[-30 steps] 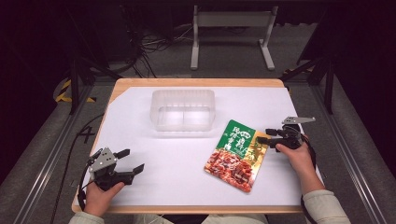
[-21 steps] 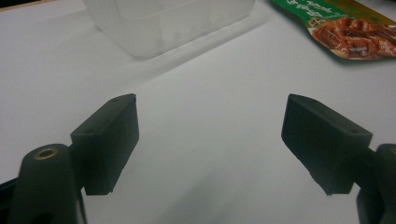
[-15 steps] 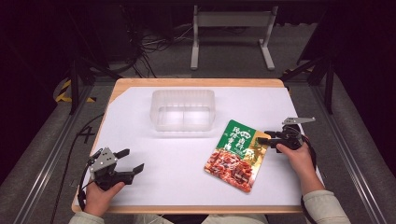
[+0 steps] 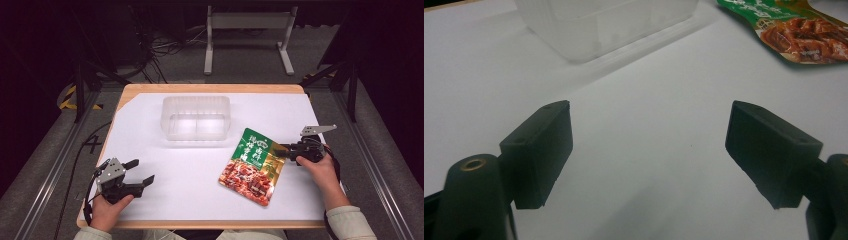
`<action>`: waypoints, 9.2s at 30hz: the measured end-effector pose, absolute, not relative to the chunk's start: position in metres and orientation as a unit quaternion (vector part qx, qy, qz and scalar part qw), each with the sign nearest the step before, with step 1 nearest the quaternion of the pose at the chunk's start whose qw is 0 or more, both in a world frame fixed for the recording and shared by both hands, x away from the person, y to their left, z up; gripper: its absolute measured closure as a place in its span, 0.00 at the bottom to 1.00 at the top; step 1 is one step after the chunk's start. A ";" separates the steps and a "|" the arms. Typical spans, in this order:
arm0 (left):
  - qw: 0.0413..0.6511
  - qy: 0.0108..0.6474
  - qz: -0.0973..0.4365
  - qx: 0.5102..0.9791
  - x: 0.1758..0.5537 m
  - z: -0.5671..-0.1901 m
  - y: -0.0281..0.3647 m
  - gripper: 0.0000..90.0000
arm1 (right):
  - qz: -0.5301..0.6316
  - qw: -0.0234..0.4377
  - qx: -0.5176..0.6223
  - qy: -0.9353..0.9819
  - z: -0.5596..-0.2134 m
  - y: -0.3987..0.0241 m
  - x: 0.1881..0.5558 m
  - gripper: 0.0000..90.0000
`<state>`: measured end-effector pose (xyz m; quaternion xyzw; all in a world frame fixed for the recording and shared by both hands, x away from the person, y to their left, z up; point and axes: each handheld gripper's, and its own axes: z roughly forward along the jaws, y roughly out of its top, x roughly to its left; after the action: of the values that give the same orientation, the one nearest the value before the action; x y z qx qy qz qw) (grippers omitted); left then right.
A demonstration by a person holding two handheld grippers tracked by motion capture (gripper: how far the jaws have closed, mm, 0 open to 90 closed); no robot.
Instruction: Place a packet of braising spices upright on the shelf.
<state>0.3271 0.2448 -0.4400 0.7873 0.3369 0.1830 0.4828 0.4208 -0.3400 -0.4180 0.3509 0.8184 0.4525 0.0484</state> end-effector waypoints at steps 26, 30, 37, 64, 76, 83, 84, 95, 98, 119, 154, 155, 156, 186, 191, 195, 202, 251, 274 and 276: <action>0.494 0.364 0.161 0.773 0.328 -0.437 0.238 0.18 | 0.403 0.099 0.352 0.839 -0.426 -0.329 0.421 1.00; 0.518 0.344 0.141 0.770 0.327 -0.433 0.235 0.21 | 0.420 0.110 0.351 0.830 -0.412 -0.328 0.415 1.00; 0.531 0.284 0.127 0.788 0.326 -0.427 0.224 0.27 | 0.445 0.135 0.333 0.821 -0.384 -0.323 0.399 1.00; 0.558 0.301 0.157 0.757 0.328 -0.395 0.194 0.24 | 0.506 0.164 0.223 0.817 -0.301 -0.276 0.333 1.00; 0.570 0.271 0.143 0.762 0.332 -0.384 0.166 0.24 | 0.523 0.183 0.183 0.812 -0.282 -0.251 0.321 1.00; 0.584 0.257 0.129 0.759 0.336 -0.380 0.148 0.24 | 0.536 0.173 0.169 0.809 -0.278 -0.236 0.323 1.00; 0.587 0.255 0.125 0.759 0.336 -0.379 0.146 0.23 | 0.538 0.172 0.165 0.808 -0.278 -0.233 0.323 1.00; 0.611 0.244 0.086 0.748 0.340 -0.379 0.126 0.25 | 0.559 0.157 0.147 0.801 -0.282 -0.209 0.321 1.00; 0.614 0.233 0.083 0.749 0.341 -0.379 0.121 0.28 | 0.563 0.152 0.145 0.800 -0.284 -0.206 0.321 1.00; 0.598 0.189 0.044 0.778 0.341 -0.377 0.113 0.96 | 0.576 0.150 0.150 0.790 -0.298 -0.199 0.325 0.99; 0.625 0.173 0.017 0.761 0.341 -0.373 0.124 0.98 | 0.510 0.105 0.090 0.849 -0.360 -0.167 0.351 0.89; 0.625 0.171 0.017 0.761 0.341 -0.373 0.124 0.98 | 0.510 0.102 0.091 0.850 -0.360 -0.167 0.351 0.92; 0.625 0.171 0.017 0.761 0.341 -0.373 0.124 0.98 | 0.510 0.097 0.091 0.850 -0.359 -0.167 0.350 0.95; 0.564 0.257 0.117 0.776 0.335 -0.391 0.170 0.42 | 0.507 0.120 0.164 0.838 -0.326 -0.175 0.382 1.00; 0.565 0.255 0.121 0.775 0.334 -0.397 0.178 0.41 | 0.505 0.127 0.176 0.836 -0.319 -0.176 0.391 1.00; 0.567 0.250 0.120 0.776 0.333 -0.402 0.184 0.41 | 0.506 0.133 0.188 0.831 -0.311 -0.179 0.401 1.00; 0.565 0.251 0.119 0.777 0.335 -0.408 0.188 0.41 | 0.506 0.144 0.218 0.822 -0.301 -0.185 0.422 1.00; 0.560 0.263 0.117 0.777 0.341 -0.417 0.195 0.37 | 0.522 0.180 0.376 0.744 -0.288 -0.191 0.522 1.00; 0.556 0.283 0.127 0.771 0.327 -0.419 0.211 0.36 | 0.507 0.184 0.390 0.746 -0.285 -0.150 0.526 1.00; 0.558 0.288 0.128 0.768 0.324 -0.420 0.213 0.36 | 0.506 0.183 0.389 0.748 -0.286 -0.146 0.527 1.00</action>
<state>0.3245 0.2129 -0.4197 0.7678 0.2882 0.1283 0.5576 0.5269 -0.1457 -0.2859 0.3887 0.7479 0.5062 0.1826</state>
